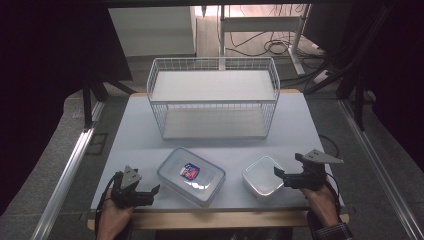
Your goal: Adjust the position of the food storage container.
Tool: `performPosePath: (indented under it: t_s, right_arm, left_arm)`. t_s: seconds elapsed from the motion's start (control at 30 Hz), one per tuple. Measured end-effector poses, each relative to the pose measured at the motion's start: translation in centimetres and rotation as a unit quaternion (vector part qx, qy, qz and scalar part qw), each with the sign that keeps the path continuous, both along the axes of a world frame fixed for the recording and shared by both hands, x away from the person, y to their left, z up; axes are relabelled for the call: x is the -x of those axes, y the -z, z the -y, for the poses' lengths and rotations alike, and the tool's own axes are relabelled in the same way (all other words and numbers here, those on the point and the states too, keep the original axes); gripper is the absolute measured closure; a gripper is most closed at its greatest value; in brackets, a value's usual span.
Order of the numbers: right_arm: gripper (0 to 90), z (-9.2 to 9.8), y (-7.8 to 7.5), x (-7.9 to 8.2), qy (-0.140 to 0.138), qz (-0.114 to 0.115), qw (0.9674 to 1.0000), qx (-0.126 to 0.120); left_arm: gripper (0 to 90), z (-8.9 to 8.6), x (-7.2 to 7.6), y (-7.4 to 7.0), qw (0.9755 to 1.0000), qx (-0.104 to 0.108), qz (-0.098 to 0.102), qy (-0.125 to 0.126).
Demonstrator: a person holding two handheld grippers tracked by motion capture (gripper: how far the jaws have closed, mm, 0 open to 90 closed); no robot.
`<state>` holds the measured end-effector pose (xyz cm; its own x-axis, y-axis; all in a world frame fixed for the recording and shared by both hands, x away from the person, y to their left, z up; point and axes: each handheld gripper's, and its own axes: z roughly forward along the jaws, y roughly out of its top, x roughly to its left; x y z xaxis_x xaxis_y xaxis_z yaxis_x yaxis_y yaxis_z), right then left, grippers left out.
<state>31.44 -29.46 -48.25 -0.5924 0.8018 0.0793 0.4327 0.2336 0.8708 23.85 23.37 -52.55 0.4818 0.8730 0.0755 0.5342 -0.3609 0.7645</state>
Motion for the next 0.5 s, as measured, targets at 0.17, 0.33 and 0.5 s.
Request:
performPosePath:
  t_s: [0.17,0.33,0.5]
  right_arm:
    - [1.1,-0.6,0.0,0.2,-0.002,-0.012,0.9999,0.008]
    - [0.0,-1.2,-0.1,0.4,-0.002,-0.014,0.9997,0.019]
    - [0.0,-1.4,-0.3,0.5,-0.004,-0.016,0.9995,0.028]
  left_arm:
    - [5.8,-0.3,0.0,0.0,0.9999,0.012,0.001,0.004]
    - [5.8,-0.3,-0.2,0.0,0.9998,0.015,-0.004,0.009]
    - [5.7,-0.1,-0.1,0.1,0.9998,0.006,-0.002,0.019]
